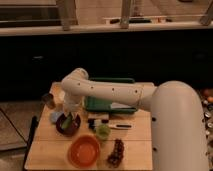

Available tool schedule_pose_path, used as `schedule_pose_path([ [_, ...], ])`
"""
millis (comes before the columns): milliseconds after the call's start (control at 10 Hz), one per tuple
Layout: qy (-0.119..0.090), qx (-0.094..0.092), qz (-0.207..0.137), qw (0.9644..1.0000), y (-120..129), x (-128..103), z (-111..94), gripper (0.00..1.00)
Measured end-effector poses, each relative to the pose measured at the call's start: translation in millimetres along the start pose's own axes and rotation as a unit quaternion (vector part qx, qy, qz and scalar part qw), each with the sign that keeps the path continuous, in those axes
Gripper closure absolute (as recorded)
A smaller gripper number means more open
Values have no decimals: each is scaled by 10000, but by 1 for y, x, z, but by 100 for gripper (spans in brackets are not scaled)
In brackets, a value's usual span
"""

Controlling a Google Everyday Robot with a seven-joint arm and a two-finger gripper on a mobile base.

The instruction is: Place pepper in purple bowl

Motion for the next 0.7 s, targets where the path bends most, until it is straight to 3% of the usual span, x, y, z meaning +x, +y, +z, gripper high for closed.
schedule_pose_path([
  [400,-24,-121,-83,9999,-7,0,4,24],
  [700,-1,-187,-108,9998,-7,-3,2,20],
])
